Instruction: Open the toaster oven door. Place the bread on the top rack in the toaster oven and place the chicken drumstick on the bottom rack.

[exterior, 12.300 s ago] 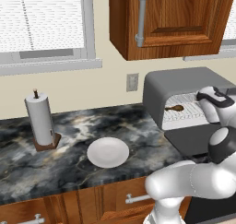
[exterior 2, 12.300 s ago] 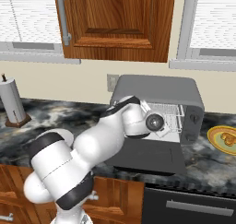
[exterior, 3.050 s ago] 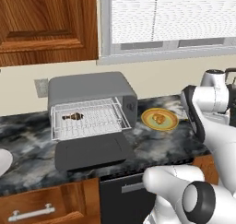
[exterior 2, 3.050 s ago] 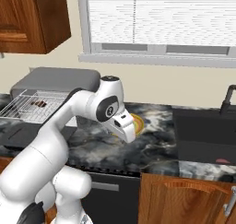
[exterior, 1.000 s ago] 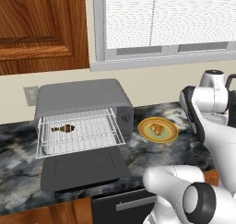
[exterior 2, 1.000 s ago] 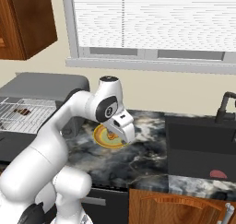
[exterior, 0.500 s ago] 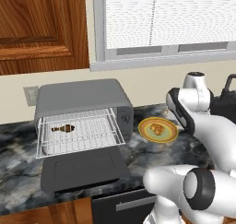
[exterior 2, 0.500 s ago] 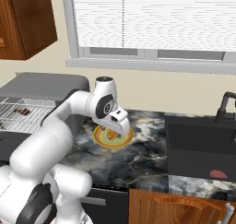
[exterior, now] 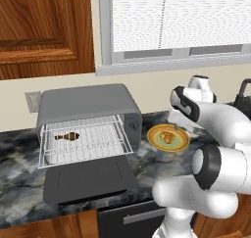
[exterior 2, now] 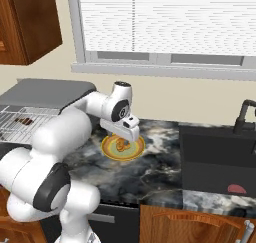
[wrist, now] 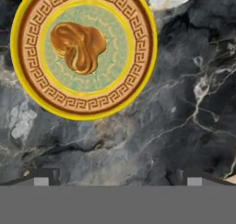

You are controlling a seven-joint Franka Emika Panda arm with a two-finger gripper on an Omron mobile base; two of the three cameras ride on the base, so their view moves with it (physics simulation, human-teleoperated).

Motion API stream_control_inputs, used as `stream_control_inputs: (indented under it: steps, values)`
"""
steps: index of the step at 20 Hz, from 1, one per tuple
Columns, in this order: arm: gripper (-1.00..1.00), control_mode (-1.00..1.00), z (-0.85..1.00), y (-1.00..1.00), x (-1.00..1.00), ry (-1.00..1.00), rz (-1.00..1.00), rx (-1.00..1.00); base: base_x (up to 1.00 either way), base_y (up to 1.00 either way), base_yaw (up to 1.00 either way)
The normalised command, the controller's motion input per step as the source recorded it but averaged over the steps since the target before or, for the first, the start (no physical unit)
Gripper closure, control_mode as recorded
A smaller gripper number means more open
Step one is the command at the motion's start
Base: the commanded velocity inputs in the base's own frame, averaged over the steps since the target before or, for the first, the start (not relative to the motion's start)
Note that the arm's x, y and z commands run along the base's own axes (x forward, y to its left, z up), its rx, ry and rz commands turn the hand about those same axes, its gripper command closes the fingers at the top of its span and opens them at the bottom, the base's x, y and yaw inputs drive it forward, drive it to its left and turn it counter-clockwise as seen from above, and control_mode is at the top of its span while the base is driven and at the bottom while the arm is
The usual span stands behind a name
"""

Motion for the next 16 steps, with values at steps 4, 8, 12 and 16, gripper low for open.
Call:
stream_control_inputs:
  steps: [4,8,12,16]
  values:
    - [-1.0,-1.0,-0.28,0.11,0.39,-0.03,0.0,0.18,0.0,0.0,0.0]
    - [-1.0,-1.0,-0.33,0.15,0.41,0.0,0.0,0.07,0.0,0.0,0.0]
    - [-1.0,-1.0,-0.3,0.08,0.34,-0.04,0.0,0.0,0.0,0.0,0.0]
    - [-1.0,-1.0,-0.3,0.14,0.24,-0.11,0.0,-0.01,0.0,0.0,0.0]
